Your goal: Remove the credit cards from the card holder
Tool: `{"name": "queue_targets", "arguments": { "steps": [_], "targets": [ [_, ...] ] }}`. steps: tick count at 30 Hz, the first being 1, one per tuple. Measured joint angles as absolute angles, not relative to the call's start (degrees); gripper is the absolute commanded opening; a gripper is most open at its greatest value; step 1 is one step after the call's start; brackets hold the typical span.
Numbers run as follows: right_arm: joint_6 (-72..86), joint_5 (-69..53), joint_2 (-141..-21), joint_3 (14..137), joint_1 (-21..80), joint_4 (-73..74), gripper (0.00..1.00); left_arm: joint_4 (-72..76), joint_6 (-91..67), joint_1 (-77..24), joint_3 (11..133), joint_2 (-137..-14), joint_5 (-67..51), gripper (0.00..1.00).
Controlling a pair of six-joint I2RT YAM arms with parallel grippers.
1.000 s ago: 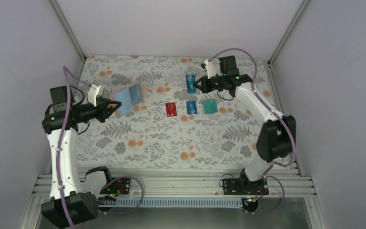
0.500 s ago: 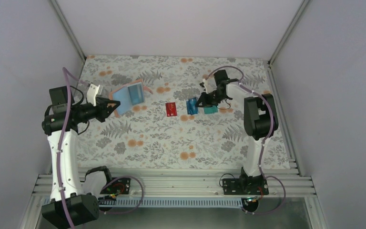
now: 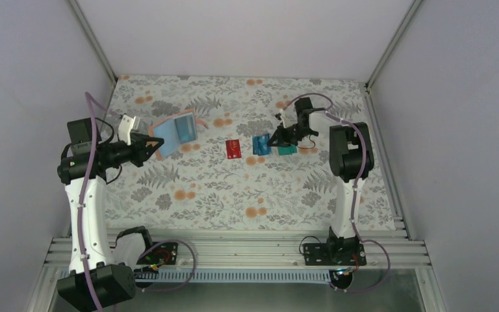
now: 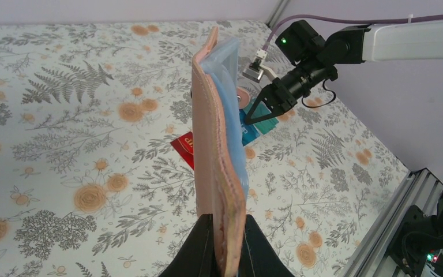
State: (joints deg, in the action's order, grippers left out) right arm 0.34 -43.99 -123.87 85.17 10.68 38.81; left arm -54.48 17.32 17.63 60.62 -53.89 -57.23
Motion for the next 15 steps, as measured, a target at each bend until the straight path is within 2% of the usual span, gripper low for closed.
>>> {"name": "queue_targets", "arguments": {
  "steps": [3,7,9,11,15],
  "targets": [
    [0.4,-44.5,-124.2,85.7,10.7,38.7,0.04,-54.5,17.3,17.8,60.6,-53.9,-57.3,0.02],
    [0.6,-44.2,-125.0,86.0,10.6,38.3,0.19,-54.5,17.3,17.9,60.6,-53.9,-57.3,0.02],
    [0.7,-43.0,-125.4,86.0,10.6,38.3,0.33,-54.5,17.3,17.9,60.6,-53.9,-57.4,0.02],
    [1.1,-43.1,-125.4,86.0,10.6,38.2,0.42,-54.5,17.3,17.9,60.6,-53.9,-57.5,0.02],
    [2.2,-41.1,-124.1,86.1,10.7,37.8,0.50,-54.5,17.3,17.9,60.6,-53.9,-57.6,0.02]
  ]
}}
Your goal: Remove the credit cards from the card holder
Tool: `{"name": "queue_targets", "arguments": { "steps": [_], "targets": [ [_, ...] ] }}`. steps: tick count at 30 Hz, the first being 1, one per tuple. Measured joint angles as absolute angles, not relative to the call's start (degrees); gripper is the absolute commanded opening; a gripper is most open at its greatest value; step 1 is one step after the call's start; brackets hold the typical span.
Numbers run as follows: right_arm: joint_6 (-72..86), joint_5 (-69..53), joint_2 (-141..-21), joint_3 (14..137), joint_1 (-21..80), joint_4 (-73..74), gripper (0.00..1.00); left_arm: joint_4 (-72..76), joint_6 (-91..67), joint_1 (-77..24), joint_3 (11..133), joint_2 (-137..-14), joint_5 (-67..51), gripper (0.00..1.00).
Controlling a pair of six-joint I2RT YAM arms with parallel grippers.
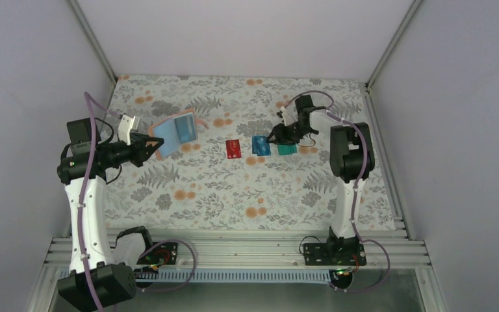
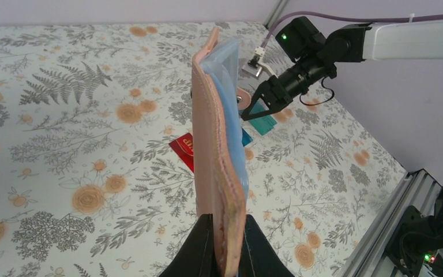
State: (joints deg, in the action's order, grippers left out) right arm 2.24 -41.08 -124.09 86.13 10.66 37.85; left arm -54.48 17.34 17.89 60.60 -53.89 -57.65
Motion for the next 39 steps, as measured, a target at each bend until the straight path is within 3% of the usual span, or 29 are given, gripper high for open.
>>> {"name": "queue_targets", "arguments": {
  "steps": [5,9,13,16,25,39],
  "targets": [
    [3.7,-35.9,-117.4,86.0,11.3,37.9,0.57,-54.5,17.6,17.9,60.6,-53.9,-59.5,0.02],
    [3.0,-34.5,-102.3,83.2,15.2,33.3,0.65,-55.6,19.4,17.9,60.6,-53.9,-64.9,0.02],
    [0.8,-41.5,-83.8,77.7,26.9,21.3,0.73,-58.3,22.9,18.0,60.8,-53.9,-72.0,0.02],
    [0.2,-45.6,-76.4,75.8,36.5,12.8,0.74,-60.7,25.6,18.3,61.8,-54.1,-75.8,0.02],
    [-0.3,-39.8,-80.2,75.6,41.6,6.9,0.75,-68.9,35.6,19.0,64.7,-53.8,-83.3,0.02],
    [-0.8,-38.7,-84.3,76.8,45.5,7.6,0.74,-71.6,39.0,19.5,65.0,-53.3,-85.1,0.02]
  ]
}}
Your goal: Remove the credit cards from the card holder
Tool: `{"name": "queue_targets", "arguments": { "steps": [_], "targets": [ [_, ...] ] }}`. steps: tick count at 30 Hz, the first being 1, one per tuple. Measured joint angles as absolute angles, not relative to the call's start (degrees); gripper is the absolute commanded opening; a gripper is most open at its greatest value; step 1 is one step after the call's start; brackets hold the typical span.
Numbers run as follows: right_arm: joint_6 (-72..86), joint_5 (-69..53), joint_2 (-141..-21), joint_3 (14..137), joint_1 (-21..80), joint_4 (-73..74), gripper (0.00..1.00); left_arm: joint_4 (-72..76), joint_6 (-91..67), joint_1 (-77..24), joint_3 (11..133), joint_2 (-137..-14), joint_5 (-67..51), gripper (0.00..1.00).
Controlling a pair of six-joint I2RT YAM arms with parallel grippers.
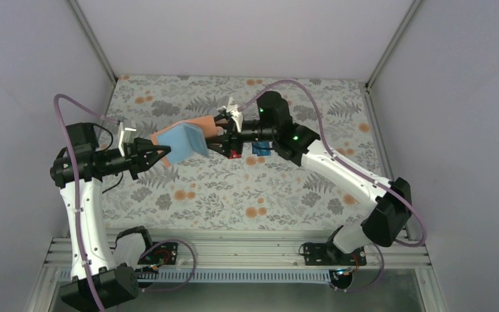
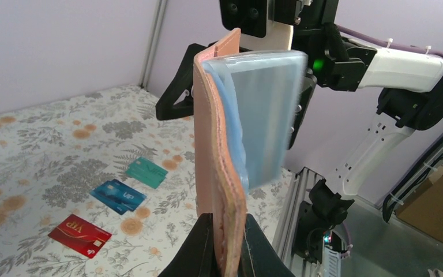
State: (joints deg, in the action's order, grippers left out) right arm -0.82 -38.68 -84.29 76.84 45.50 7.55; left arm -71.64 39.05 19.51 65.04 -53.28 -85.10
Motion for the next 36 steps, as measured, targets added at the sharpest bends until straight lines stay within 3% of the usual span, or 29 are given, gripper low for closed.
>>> {"name": "queue_targets", "arguments": {
  "steps": [17,23,26,30,36],
  "targets": [
    [1.3,-34.3,-92.5,85.6,52.1,8.6,0.67,-66.5,33.9,19.8,63.4,-52.9,-83.1,0.03],
    [2.9,-35.0,-94.6,87.5,52.2,8.7,0.27,-67.2,35.0,19.8,63.4,-52.9,-83.5,0.07],
    [3.4,-35.7,-94.7,87.5,52.3,8.9,0.12,-68.0,35.9,20.0,63.4,-52.9,-83.6,0.08],
    [3.0,-34.9,-94.6,87.5,52.3,9.0,0.05,-68.4,36.7,20.1,63.4,-52.9,-84.1,0.20],
    [3.2,-33.1,-93.8,87.5,52.3,9.5,0.04,-68.9,37.2,20.1,63.3,-52.9,-85.1,0.48]
  ]
}}
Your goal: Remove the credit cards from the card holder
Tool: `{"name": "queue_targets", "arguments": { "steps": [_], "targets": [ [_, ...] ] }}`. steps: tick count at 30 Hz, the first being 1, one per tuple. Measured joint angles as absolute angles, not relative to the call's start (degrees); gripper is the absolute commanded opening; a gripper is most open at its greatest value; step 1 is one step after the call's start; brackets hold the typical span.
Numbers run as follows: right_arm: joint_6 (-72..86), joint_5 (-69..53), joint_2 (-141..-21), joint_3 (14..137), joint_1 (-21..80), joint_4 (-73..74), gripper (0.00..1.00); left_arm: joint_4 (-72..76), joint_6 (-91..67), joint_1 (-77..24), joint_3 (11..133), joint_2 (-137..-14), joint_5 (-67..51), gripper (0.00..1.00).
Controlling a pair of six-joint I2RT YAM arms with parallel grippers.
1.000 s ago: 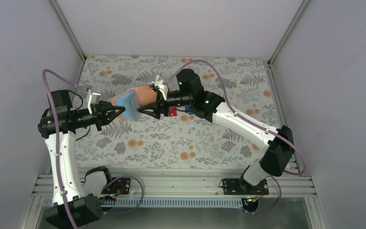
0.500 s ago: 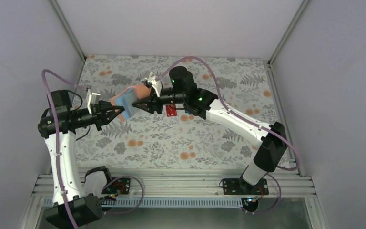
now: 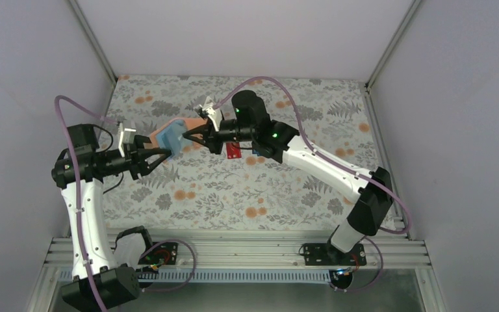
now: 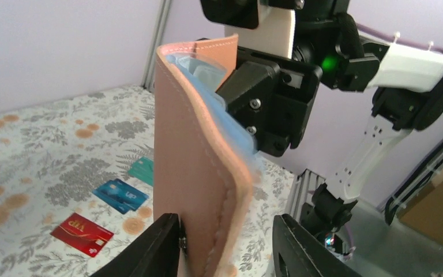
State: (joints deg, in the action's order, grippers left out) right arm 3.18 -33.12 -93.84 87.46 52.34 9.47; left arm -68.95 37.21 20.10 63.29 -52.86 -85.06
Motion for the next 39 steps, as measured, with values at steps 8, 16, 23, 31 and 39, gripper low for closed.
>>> {"name": "queue_targets", "arguments": {
  "steps": [8,16,23,31,39],
  "targets": [
    [2.9,-32.6,-93.2,87.4,52.3,10.2,0.04,-71.0,39.6,20.1,63.1,-52.9,-86.1,0.24],
    [2.0,-33.5,-91.7,87.4,52.2,11.0,0.04,-72.8,41.8,20.4,63.3,-53.0,-86.9,0.02],
    [0.5,-35.4,-91.2,87.0,51.7,12.2,0.15,-65.5,32.5,20.8,62.0,-51.6,-83.5,0.02],
    [1.4,-34.6,-91.1,85.0,50.1,12.2,0.50,-60.1,25.1,20.8,60.5,-51.2,-77.0,0.02],
    [2.9,-22.1,-89.1,84.7,48.9,14.2,0.56,-57.5,21.3,20.8,59.4,-51.3,-70.9,0.02]
  ]
}}
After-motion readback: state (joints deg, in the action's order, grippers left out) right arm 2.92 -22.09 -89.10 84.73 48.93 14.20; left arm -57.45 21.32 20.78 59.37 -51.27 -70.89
